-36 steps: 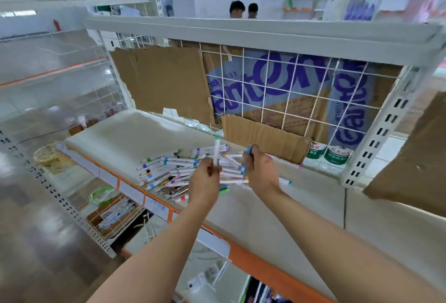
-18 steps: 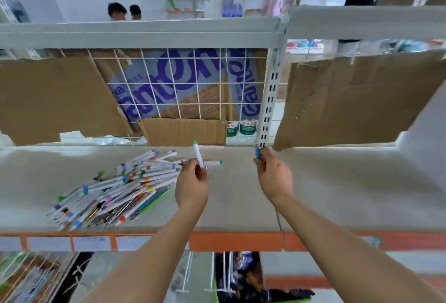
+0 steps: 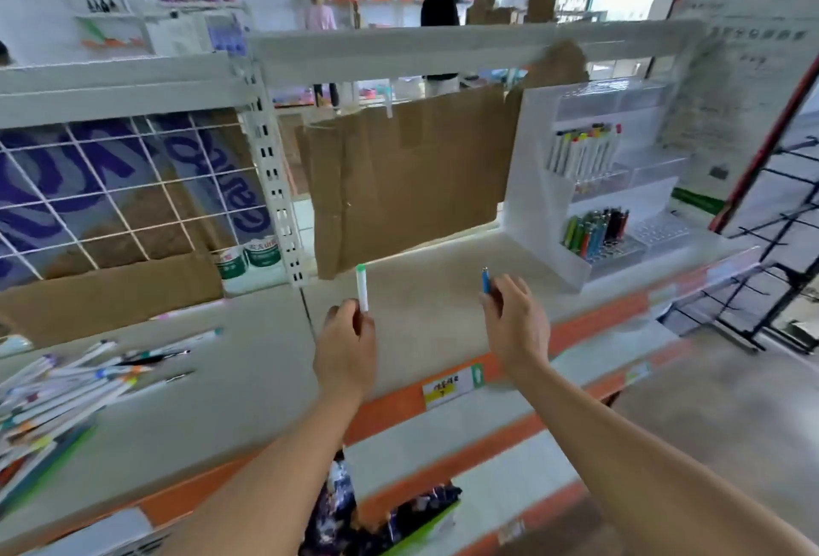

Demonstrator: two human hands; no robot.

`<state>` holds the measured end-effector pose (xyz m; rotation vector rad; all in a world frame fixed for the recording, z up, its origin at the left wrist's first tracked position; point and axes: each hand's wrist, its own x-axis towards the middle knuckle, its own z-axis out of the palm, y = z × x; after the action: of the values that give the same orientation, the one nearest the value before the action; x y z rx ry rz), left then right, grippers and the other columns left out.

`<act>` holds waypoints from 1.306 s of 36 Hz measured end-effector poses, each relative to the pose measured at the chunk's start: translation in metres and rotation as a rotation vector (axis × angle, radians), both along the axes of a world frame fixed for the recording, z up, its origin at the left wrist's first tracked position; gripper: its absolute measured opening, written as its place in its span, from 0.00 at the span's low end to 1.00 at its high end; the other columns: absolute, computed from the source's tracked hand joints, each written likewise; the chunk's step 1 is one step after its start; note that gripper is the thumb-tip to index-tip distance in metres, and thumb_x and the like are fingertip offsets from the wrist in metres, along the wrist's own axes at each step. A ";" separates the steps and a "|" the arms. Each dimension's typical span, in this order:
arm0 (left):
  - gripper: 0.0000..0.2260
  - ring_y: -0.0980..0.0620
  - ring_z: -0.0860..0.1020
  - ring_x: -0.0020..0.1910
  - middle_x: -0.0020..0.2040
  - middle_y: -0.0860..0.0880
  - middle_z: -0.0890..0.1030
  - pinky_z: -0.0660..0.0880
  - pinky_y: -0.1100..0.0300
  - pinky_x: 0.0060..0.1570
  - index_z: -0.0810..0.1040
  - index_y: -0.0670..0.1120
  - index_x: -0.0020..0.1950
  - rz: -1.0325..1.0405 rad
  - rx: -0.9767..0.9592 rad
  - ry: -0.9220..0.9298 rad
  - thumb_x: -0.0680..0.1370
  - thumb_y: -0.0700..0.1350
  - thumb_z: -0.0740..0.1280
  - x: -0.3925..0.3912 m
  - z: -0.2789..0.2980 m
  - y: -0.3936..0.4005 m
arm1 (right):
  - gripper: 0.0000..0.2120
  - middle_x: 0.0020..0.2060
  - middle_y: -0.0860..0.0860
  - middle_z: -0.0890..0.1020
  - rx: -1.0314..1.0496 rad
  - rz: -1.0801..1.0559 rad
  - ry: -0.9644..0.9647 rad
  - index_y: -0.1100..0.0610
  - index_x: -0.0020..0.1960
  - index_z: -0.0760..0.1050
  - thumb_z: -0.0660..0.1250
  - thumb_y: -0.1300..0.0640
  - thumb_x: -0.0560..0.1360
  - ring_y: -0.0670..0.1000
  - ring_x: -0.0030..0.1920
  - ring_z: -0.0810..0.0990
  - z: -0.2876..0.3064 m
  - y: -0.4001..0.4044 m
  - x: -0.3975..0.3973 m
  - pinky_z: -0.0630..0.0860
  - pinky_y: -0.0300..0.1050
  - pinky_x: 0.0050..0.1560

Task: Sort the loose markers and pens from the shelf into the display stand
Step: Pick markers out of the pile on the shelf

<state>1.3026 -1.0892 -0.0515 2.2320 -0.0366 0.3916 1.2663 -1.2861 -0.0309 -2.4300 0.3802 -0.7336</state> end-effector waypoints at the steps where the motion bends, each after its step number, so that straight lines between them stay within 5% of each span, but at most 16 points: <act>1: 0.08 0.45 0.69 0.38 0.40 0.45 0.71 0.59 0.56 0.35 0.66 0.47 0.40 -0.013 0.003 0.000 0.80 0.42 0.60 -0.003 0.000 -0.016 | 0.07 0.42 0.50 0.72 0.001 -0.018 -0.006 0.57 0.43 0.68 0.63 0.58 0.78 0.58 0.38 0.74 0.001 -0.015 -0.005 0.64 0.46 0.34; 15: 0.07 0.41 0.76 0.39 0.37 0.43 0.79 0.70 0.49 0.37 0.69 0.45 0.40 -0.117 -0.058 -0.050 0.79 0.44 0.59 -0.020 0.001 -0.203 | 0.04 0.39 0.51 0.74 0.003 -0.196 0.004 0.59 0.48 0.70 0.61 0.59 0.79 0.55 0.37 0.70 0.011 -0.204 -0.048 0.60 0.45 0.35; 20: 0.07 0.42 0.76 0.39 0.37 0.45 0.79 0.73 0.49 0.38 0.71 0.45 0.41 -0.167 -0.062 -0.058 0.78 0.45 0.61 -0.010 0.004 -0.242 | 0.06 0.36 0.52 0.73 -0.003 -0.285 0.015 0.56 0.46 0.64 0.60 0.59 0.79 0.55 0.36 0.69 0.016 -0.245 -0.038 0.59 0.46 0.33; 27: 0.08 0.43 0.75 0.40 0.38 0.45 0.78 0.71 0.50 0.38 0.70 0.45 0.41 -0.204 -0.064 -0.052 0.79 0.46 0.60 0.035 0.010 -0.287 | 0.04 0.33 0.51 0.73 0.001 -0.303 -0.032 0.58 0.47 0.68 0.59 0.58 0.80 0.56 0.33 0.71 0.024 -0.285 0.001 0.58 0.44 0.27; 41: 0.08 0.48 0.68 0.36 0.39 0.47 0.71 0.57 0.56 0.34 0.67 0.45 0.40 -0.191 -0.030 -0.122 0.79 0.39 0.62 0.087 0.014 -0.331 | 0.03 0.35 0.53 0.77 0.010 -0.074 -0.088 0.59 0.48 0.70 0.59 0.60 0.79 0.57 0.35 0.75 0.030 -0.305 0.080 0.70 0.49 0.34; 47: 0.06 0.49 0.70 0.40 0.42 0.48 0.73 0.61 0.57 0.36 0.69 0.45 0.44 -0.059 -0.039 -0.073 0.80 0.42 0.60 0.093 0.016 -0.348 | 0.03 0.35 0.51 0.74 -0.018 0.078 -0.081 0.61 0.50 0.69 0.60 0.61 0.79 0.54 0.33 0.72 0.017 -0.319 0.103 0.63 0.44 0.31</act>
<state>1.3961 -1.4370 -0.0359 2.1721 -0.1322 0.4379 1.3692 -1.6051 -0.0139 -2.4083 0.2467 -0.8008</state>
